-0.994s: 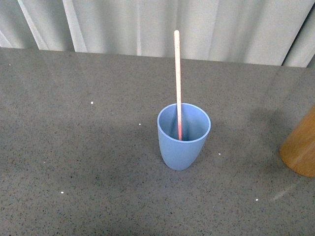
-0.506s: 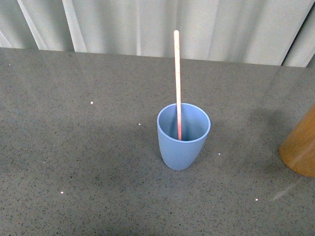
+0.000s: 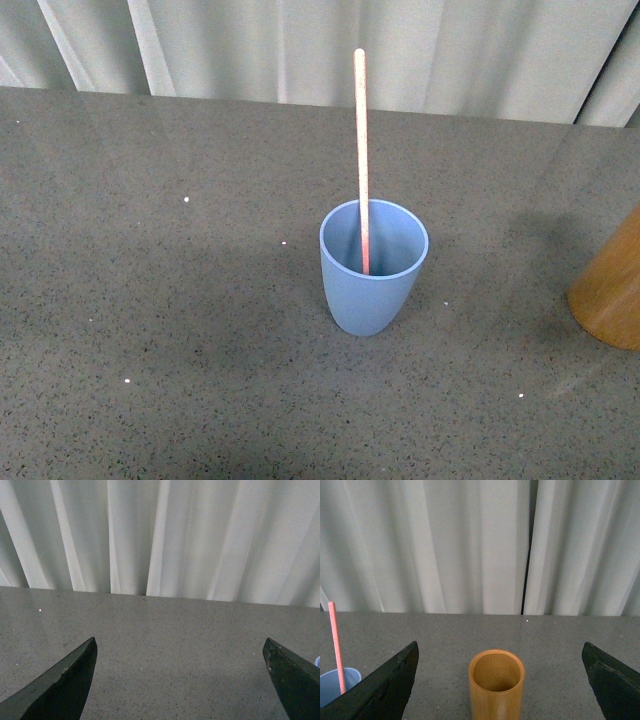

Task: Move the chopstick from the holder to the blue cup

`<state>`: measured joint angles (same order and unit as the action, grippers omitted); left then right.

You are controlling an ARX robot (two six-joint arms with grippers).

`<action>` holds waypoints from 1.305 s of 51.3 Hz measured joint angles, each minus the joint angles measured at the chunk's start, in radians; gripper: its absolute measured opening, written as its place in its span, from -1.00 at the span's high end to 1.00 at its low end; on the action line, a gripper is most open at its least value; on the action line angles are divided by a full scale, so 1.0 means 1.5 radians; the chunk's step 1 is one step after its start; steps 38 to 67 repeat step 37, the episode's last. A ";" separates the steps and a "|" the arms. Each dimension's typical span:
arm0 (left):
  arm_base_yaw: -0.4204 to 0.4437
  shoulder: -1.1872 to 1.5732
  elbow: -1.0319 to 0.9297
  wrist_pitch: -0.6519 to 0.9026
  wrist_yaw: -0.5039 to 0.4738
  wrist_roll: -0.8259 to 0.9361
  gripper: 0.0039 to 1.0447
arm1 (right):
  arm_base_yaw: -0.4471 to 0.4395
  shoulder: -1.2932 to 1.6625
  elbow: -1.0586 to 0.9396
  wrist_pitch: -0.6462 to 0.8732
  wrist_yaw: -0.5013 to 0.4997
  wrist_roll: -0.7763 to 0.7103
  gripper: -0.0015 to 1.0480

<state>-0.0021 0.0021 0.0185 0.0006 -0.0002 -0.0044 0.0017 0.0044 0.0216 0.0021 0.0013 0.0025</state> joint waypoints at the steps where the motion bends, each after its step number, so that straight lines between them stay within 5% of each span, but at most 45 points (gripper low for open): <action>1: 0.000 0.000 0.000 0.000 0.000 0.000 -0.87 | 0.000 0.000 0.000 0.000 0.000 0.000 -0.80; 67: 0.000 0.000 0.000 0.000 0.000 0.000 -0.87 | 0.000 0.000 0.000 0.000 0.000 0.000 -0.81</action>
